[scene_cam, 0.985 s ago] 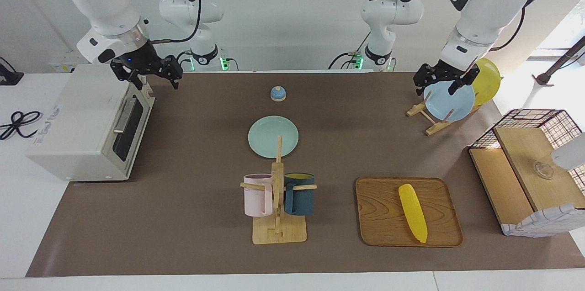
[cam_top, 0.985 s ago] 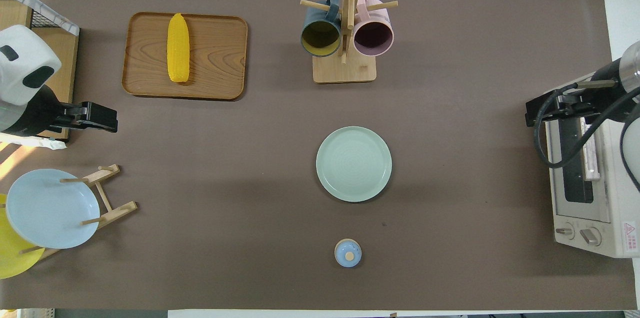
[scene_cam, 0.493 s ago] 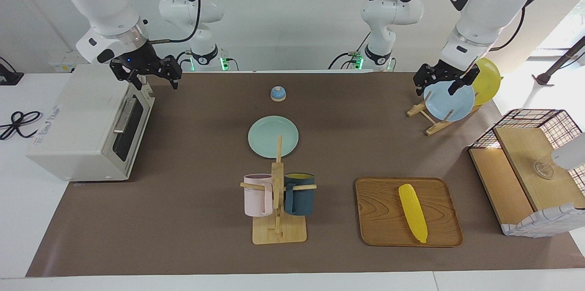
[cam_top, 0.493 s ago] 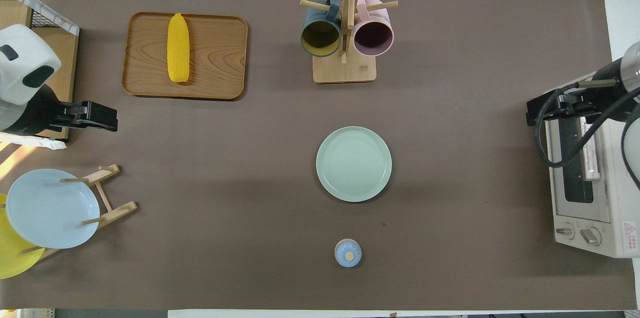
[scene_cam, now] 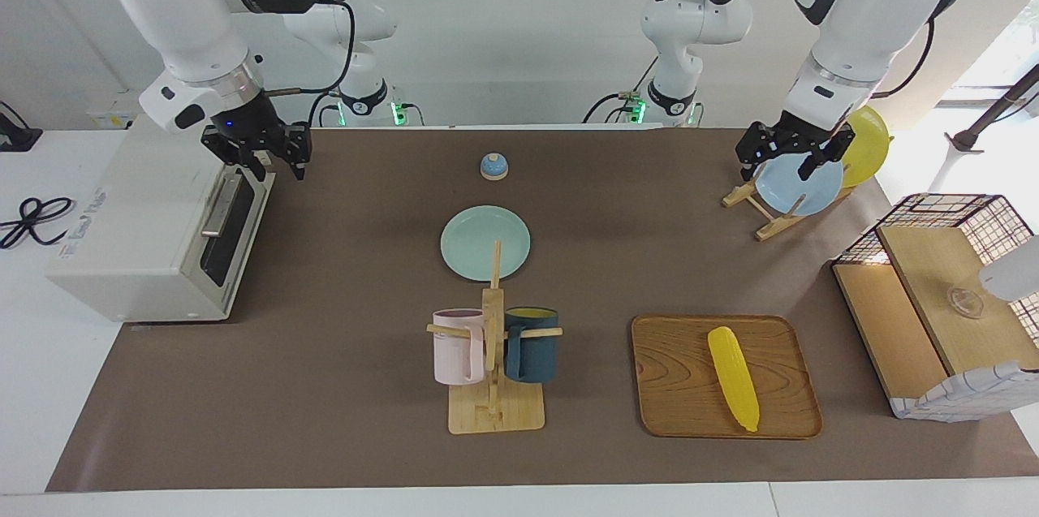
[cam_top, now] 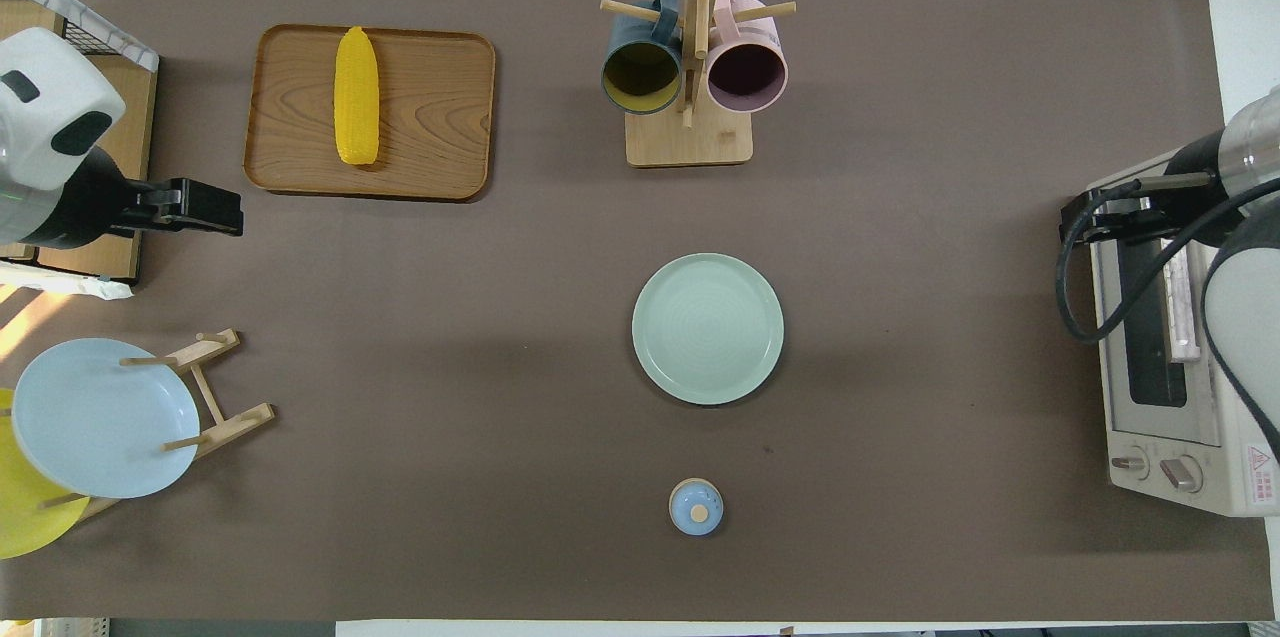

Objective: Put corn in oven
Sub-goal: 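Reach the left gripper to the yellow corn on the wooden tray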

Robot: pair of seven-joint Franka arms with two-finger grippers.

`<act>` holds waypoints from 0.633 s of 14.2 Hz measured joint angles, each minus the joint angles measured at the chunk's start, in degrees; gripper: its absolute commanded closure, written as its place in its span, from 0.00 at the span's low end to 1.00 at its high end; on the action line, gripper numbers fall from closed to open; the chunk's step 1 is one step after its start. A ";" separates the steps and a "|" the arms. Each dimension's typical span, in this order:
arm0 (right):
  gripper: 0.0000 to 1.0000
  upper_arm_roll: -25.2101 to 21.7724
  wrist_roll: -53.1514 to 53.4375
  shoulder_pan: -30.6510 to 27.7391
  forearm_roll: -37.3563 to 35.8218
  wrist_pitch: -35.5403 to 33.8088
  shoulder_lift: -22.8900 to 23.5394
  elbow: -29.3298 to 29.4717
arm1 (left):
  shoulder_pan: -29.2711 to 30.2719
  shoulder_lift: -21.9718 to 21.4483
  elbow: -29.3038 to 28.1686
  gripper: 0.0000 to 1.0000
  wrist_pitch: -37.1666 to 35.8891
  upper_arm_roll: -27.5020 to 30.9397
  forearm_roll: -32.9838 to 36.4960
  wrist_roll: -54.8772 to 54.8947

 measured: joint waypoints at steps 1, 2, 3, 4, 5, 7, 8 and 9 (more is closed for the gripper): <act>1.00 -0.05 -0.01 -0.51 0.00 2.75 -0.64 -2.65 | 0.00 1.70 0.58 0.00 0.74 0.01 -0.02 0.00; 1.00 -0.13 -0.01 -0.95 0.00 4.67 -0.99 -4.80 | 0.00 4.18 1.95 0.00 1.28 0.01 -0.06 0.00; 1.00 -0.17 -0.01 -1.49 -0.27 5.75 -1.07 -6.37 | 0.00 7.50 4.17 0.00 1.82 -0.01 -0.11 0.07; 1.00 -0.21 -0.01 -2.25 -1.15 6.35 -1.06 -7.42 | -0.01 11.35 6.91 0.00 2.28 -0.06 -0.16 0.18; 1.00 -0.25 -0.02 -3.08 -2.57 6.53 -1.07 -8.02 | -0.03 15.56 9.96 0.00 3.08 -0.09 -0.33 0.35; 1.00 -0.39 -0.09 -4.24 -6.03 6.85 -1.08 -8.81 | -0.10 23.36 15.20 0.00 5.40 -0.12 -0.63 1.02; 1.00 -0.43 -0.09 -4.75 -7.12 7.64 -1.08 -9.54 | -0.14 26.80 17.43 0.00 6.62 -0.12 -0.65 1.61; 1.00 -0.44 -0.11 -5.37 -7.77 8.58 -1.07 -10.48 | -0.16 30.15 20.02 0.00 7.30 -0.13 -0.65 2.49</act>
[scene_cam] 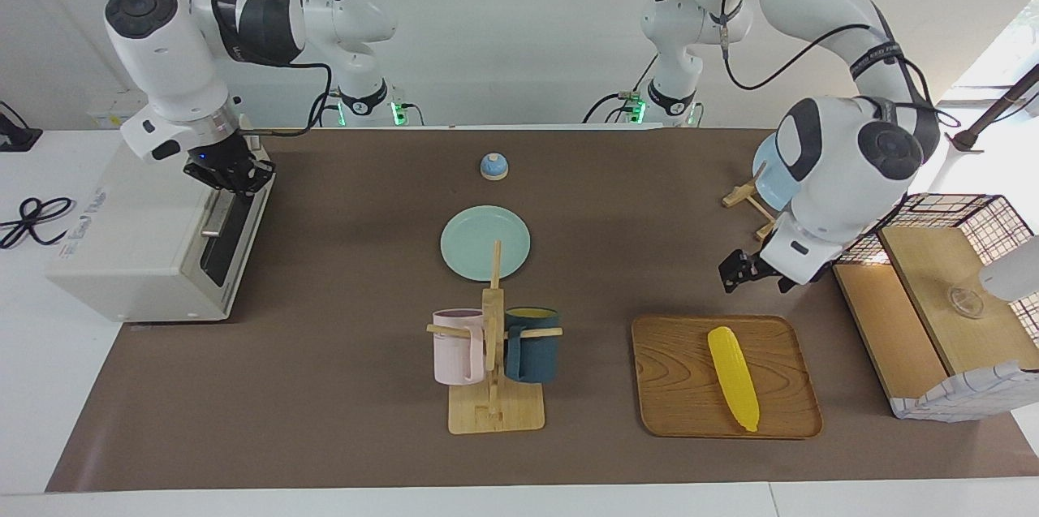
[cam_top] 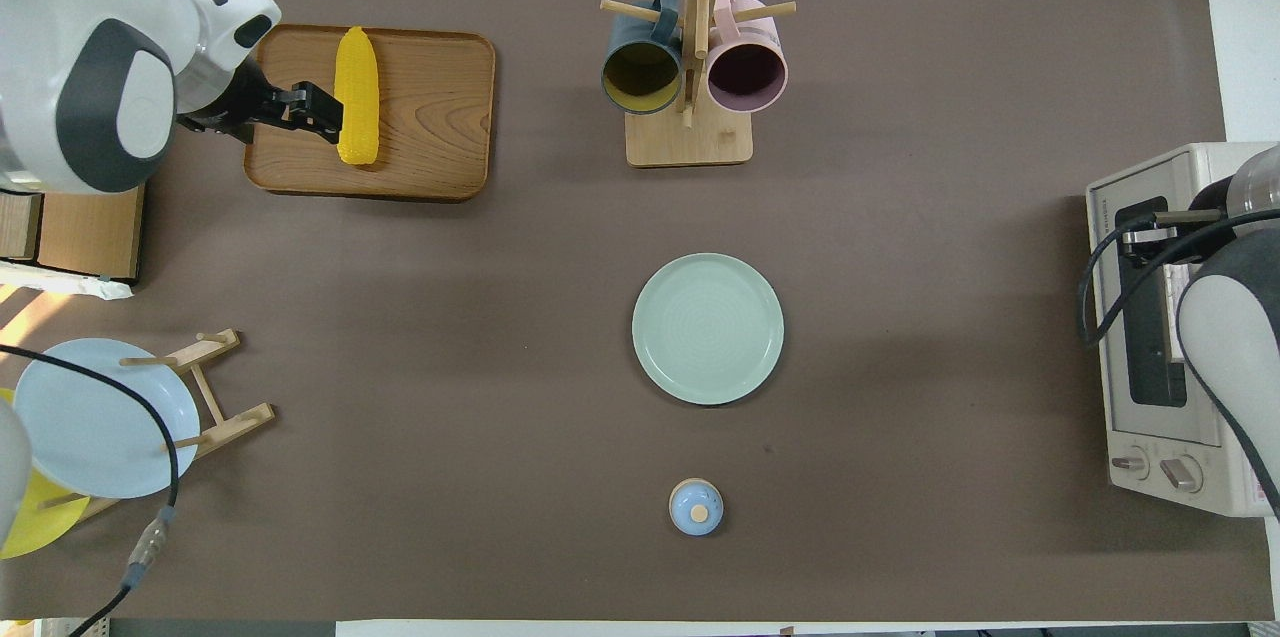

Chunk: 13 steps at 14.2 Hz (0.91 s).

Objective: Put corn in oven
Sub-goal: 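Reach the left gripper to the yellow corn on the wooden tray, then grasp the corn with the left gripper while the right gripper reaches the oven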

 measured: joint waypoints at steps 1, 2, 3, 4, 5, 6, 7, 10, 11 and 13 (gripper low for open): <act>1.00 0.00 -0.10 -0.53 -0.75 0.78 0.02 -0.83 | 0.00 3.12 2.84 0.00 0.20 0.02 0.00 1.00; 1.00 -0.03 -0.42 -0.98 -1.69 1.19 0.08 -1.42 | 0.00 5.91 5.47 0.00 0.57 0.04 0.00 1.86; 1.00 -0.05 -1.12 -1.49 -2.58 1.31 0.14 -1.78 | -0.02 8.37 7.45 0.00 1.87 0.04 0.00 2.42; 1.00 -0.04 -1.80 -2.08 -2.85 1.49 0.22 -2.02 | -0.03 10.24 8.69 0.00 3.57 0.05 0.00 2.79; 1.00 -0.06 -2.45 -2.76 -2.87 1.97 0.31 -2.25 | 0.03 11.63 9.46 0.00 4.84 0.11 0.00 3.33; 1.00 -0.09 -3.02 -3.32 -2.87 2.66 0.40 -2.60 | 0.18 12.55 9.99 0.00 5.70 0.24 0.00 4.16; 1.00 -0.10 -3.56 -3.68 -2.88 3.28 0.46 -3.05 | 0.39 13.05 10.25 0.00 6.26 0.26 0.00 4.75; 1.00 -0.11 -5.39 -4.33 -2.90 3.77 0.62 -4.19 | 0.52 13.94 10.61 0.00 7.36 -0.10 -0.02 5.32; 1.00 -0.11 -5.49 -4.36 -2.90 3.98 0.64 -4.36 | 0.50 14.47 10.66 0.00 8.02 -0.41 -0.03 5.33; 1.00 -0.10 -5.49 -4.36 -2.90 4.09 0.63 -4.42 | 0.50 16.34 11.24 0.00 9.05 -0.92 -0.03 5.36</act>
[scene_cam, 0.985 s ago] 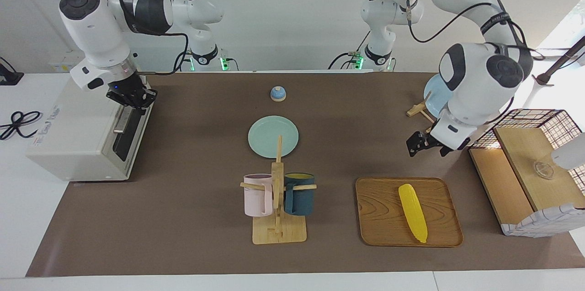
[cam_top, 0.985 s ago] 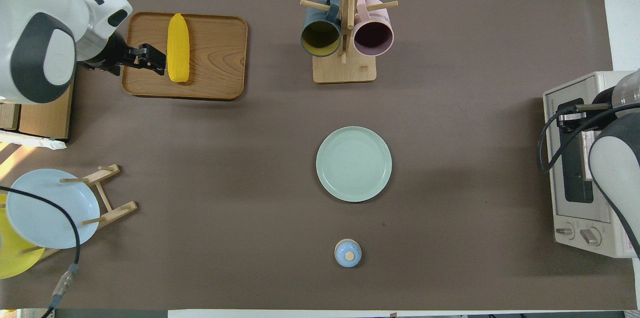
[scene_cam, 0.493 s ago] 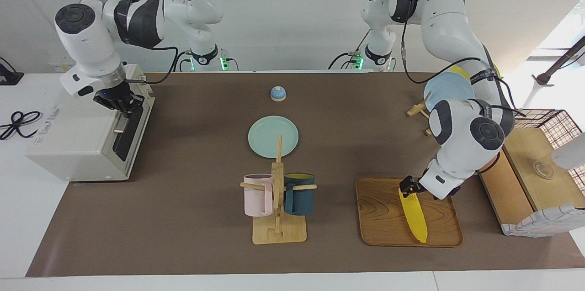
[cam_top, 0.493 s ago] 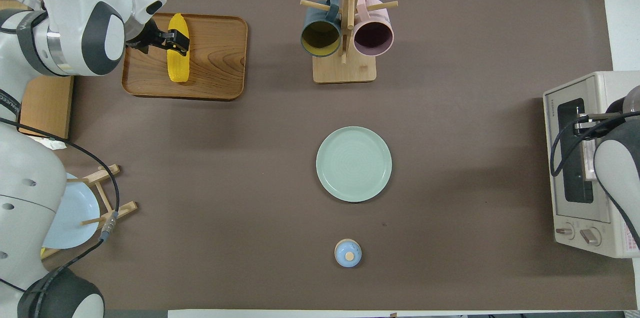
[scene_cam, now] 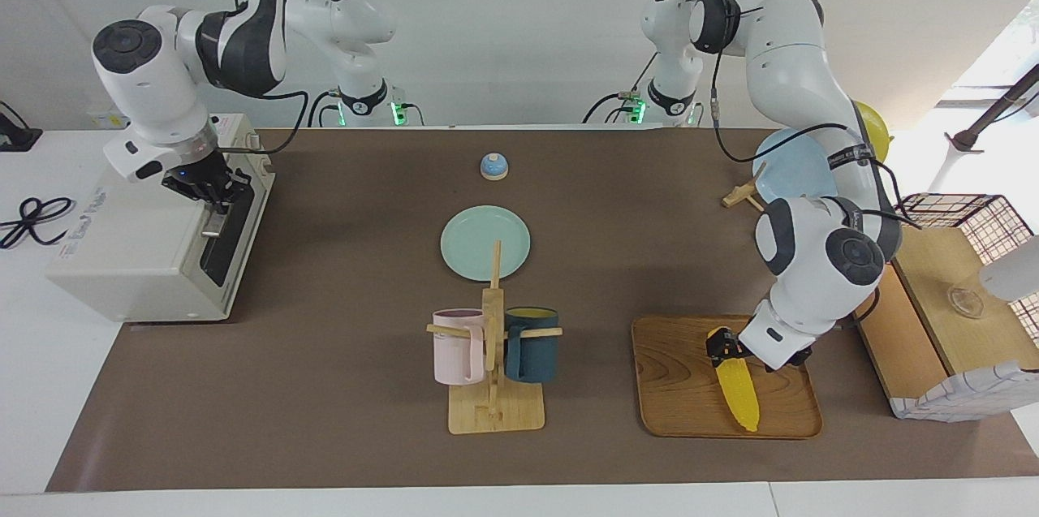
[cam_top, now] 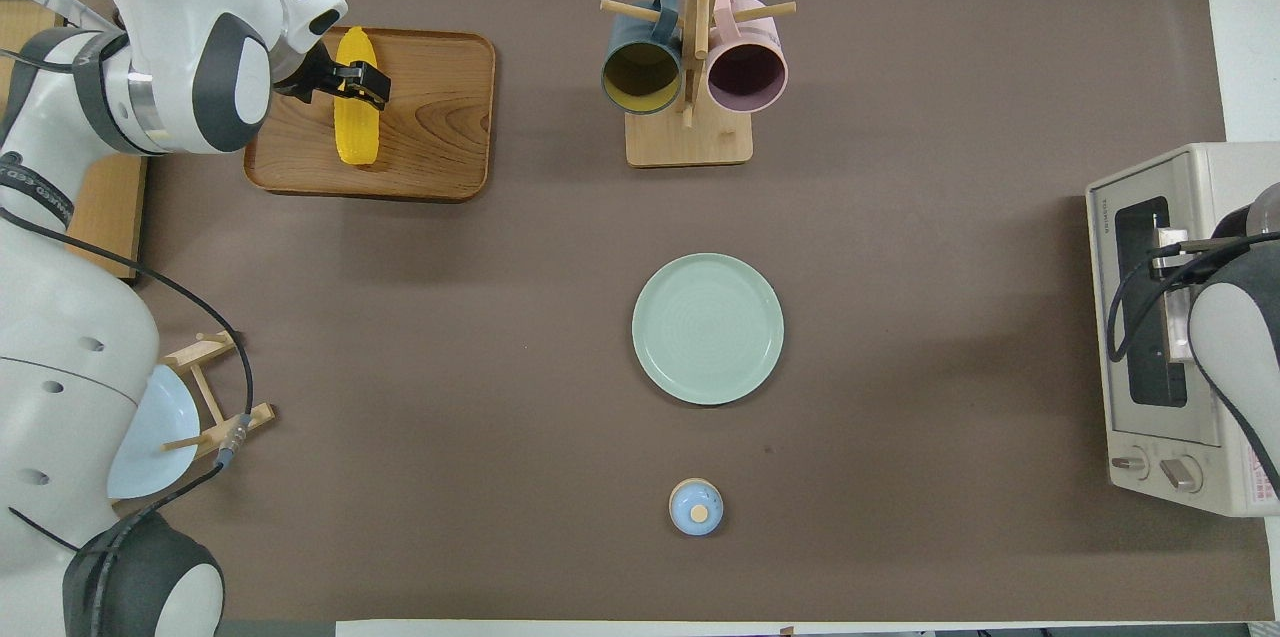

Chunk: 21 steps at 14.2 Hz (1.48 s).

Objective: Put corn in oven
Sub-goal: 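Grasp the corn with the left gripper while the right gripper reaches the oven, then lower the corn onto the plate while the right gripper opens the oven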

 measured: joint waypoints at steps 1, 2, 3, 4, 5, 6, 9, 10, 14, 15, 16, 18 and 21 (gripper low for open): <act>1.00 0.02 0.11 0.02 0.00 0.09 0.00 -0.07 | 0.01 1.06 0.49 0.00 0.32 -0.21 0.00 0.05; 1.00 0.09 0.48 0.11 0.07 0.14 -0.01 -0.14 | 0.01 1.90 1.02 0.00 0.46 -0.31 0.00 0.14; 1.00 0.26 1.20 0.28 0.37 0.15 -0.01 -0.26 | 0.01 2.50 1.43 0.02 0.54 -0.34 0.00 0.28; 1.00 0.46 1.94 0.70 0.97 0.20 -0.01 -0.47 | 0.02 2.81 1.73 0.09 0.56 -0.34 -0.01 0.40; 1.00 0.58 2.93 1.47 1.78 0.29 0.00 -0.80 | 0.04 2.93 1.90 0.20 0.57 -0.34 0.00 0.68; 1.00 0.65 4.13 2.31 2.42 0.58 0.03 -1.28 | 0.06 2.94 2.00 0.33 0.56 -0.34 -0.01 0.88; 1.00 0.81 5.81 3.91 4.17 3.34 0.04 -3.56 | 0.09 2.93 2.26 0.75 0.49 -0.31 0.00 1.21; 1.00 0.89 5.82 4.19 5.35 4.53 0.05 -4.52 | 0.07 2.93 2.38 0.86 0.39 -0.31 0.00 1.35; 1.00 1.34 6.29 5.82 8.53 9.40 1.94 -7.57 | 0.02 2.88 3.10 1.00 -2.38 -0.39 -0.09 1.40; 1.00 1.45 6.65 6.35 8.78 10.77 2.87 -8.21 | 0.00 2.57 3.68 1.00 -3.70 -0.51 -0.50 1.40; 1.00 1.58 6.74 6.89 8.99 12.43 3.66 -8.96 | -0.03 1.67 4.34 1.00 -5.32 -0.64 -1.18 1.40; 1.00 1.60 6.86 7.78 9.01 16.80 4.94 -11.03 | -0.18 -1.62 4.98 1.00 -9.75 -0.92 -2.30 0.04; 1.00 1.67 7.01 8.38 9.05 23.34 6.25 -14.39 | -1.99 -7.79 4.54 1.00 -14.19 -1.24 -2.86 -6.92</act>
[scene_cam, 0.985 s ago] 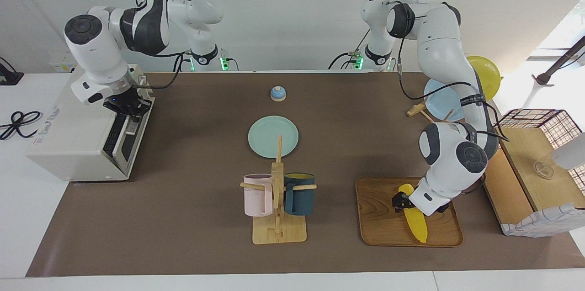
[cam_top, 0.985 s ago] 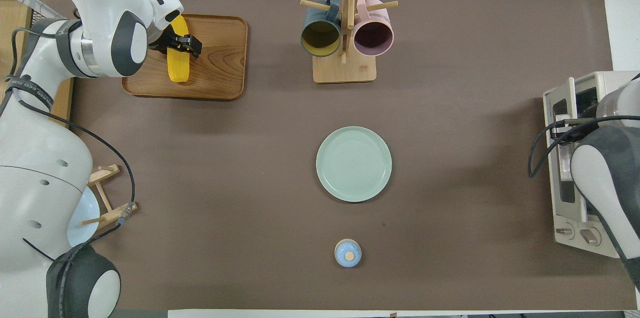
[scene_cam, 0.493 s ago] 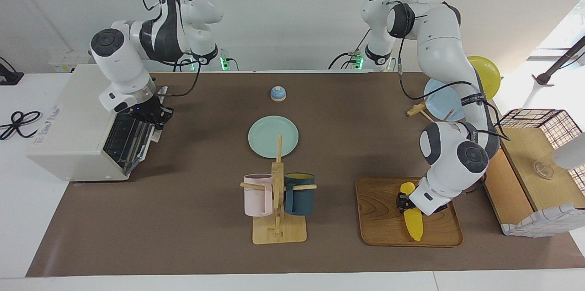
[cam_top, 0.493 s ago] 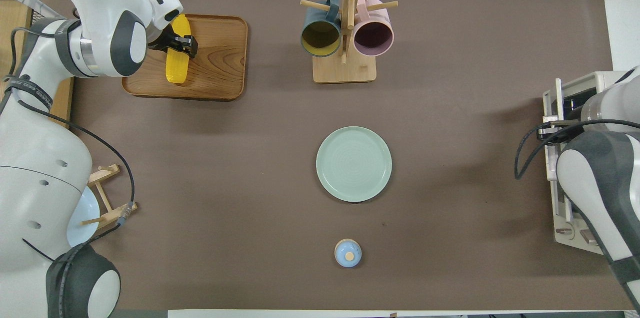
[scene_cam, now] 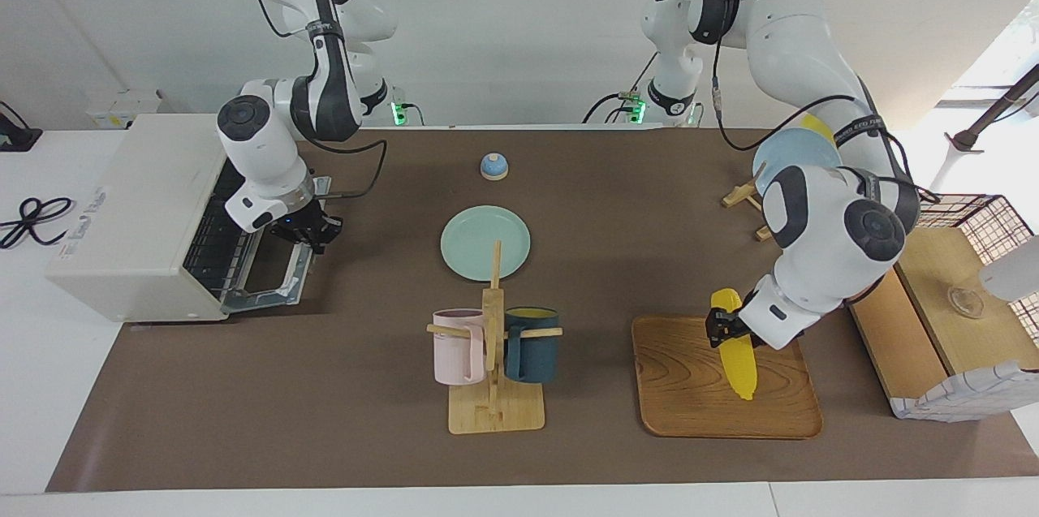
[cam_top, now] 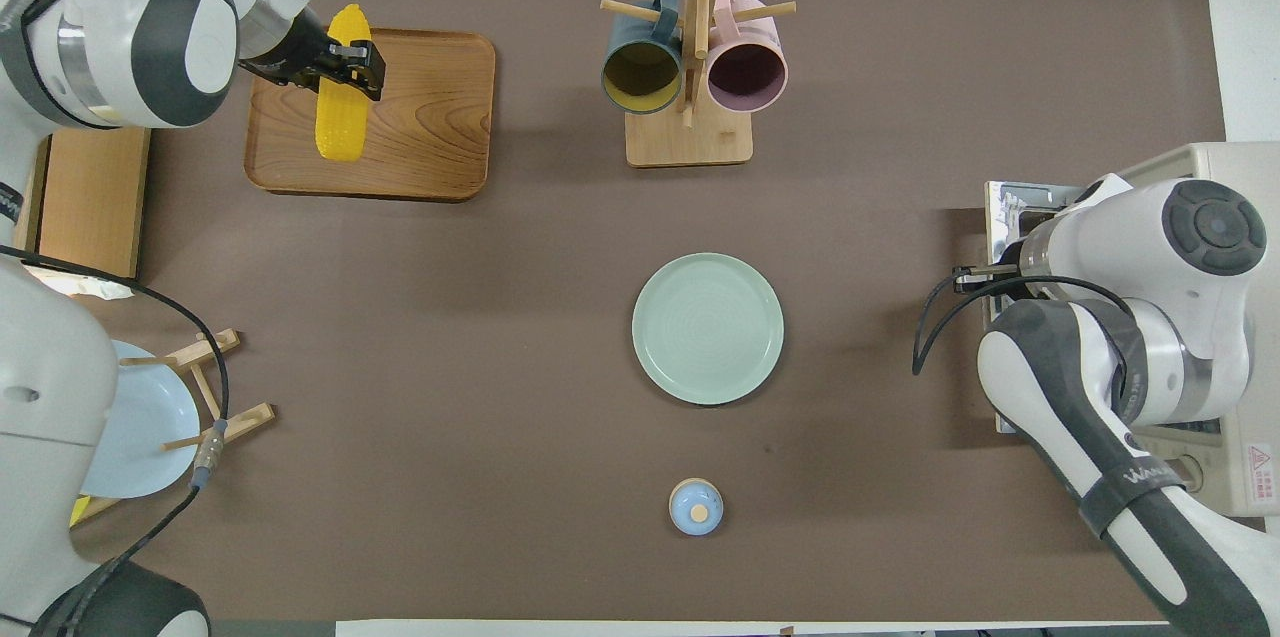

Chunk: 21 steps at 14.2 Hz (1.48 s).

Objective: Put corn in oven
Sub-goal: 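Lower the corn onto the plate while the right gripper opens the oven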

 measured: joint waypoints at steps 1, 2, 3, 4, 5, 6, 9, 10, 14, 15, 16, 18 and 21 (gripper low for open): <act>1.00 0.02 0.00 0.05 0.00 1.20 0.52 -0.50 | -0.98 -2.63 -1.20 1.00 -1.21 -0.05 -0.43 -2.89; 1.00 0.05 0.02 0.05 0.00 1.80 0.97 -0.66 | -2.13 -5.59 -3.24 1.00 -2.02 -0.12 -0.78 -5.57; 1.00 0.07 0.13 0.06 0.00 1.98 1.24 -0.67 | -3.50 -8.70 -5.91 1.00 -2.52 -0.20 -1.00 -8.18; 1.00 0.07 0.63 0.06 0.00 2.03 1.31 -0.67 | -5.17 -11.64 -8.82 1.00 -2.80 -0.28 -1.13 -10.73; 1.00 0.07 1.13 0.05 0.00 2.04 1.31 -0.67 | -7.11 -13.97 -11.52 1.00 -2.85 -0.34 -1.23 -13.20; 1.00 0.07 1.43 0.05 0.00 2.04 1.31 -0.67 | -9.36 -15.73 -13.97 1.00 -2.83 -0.37 -1.31 -16.11; 1.00 0.07 1.76 0.05 0.00 2.11 1.31 -0.74 | -16.15 -18.91 -21.41 1.00 0.12 -0.52 -1.57 -25.53; 1.00 0.07 1.83 0.05 0.00 2.58 1.31 -0.98 | -18.39 -19.93 -24.68 1.00 3.46 -0.55 -1.83 -28.32; 1.00 0.09 2.27 0.10 0.00 6.26 1.33 -3.35 | -25.61 -23.90 -38.16 1.00 19.30 -0.60 -2.94 -35.19; 1.00 0.08 2.56 0.12 0.05 6.26 1.33 -3.68 | -27.05 -24.38 -39.98 1.00 21.45 -0.58 -3.38 -35.75; 1.00 0.07 3.00 0.14 0.22 6.27 1.30 -3.86 | -28.33 -24.53 -41.09 1.00 23.00 -0.56 -3.56 -36.47; 1.00 0.00 3.09 0.37 1.14 6.27 1.27 -4.05 | -30.45 -24.07 -42.43 1.00 26.03 -0.54 -3.61 -38.21; 1.00 -0.13 3.32 2.04 3.15 6.22 1.20 -4.04 | -32.91 -21.35 -43.41 1.00 31.10 -0.53 -3.63 -40.08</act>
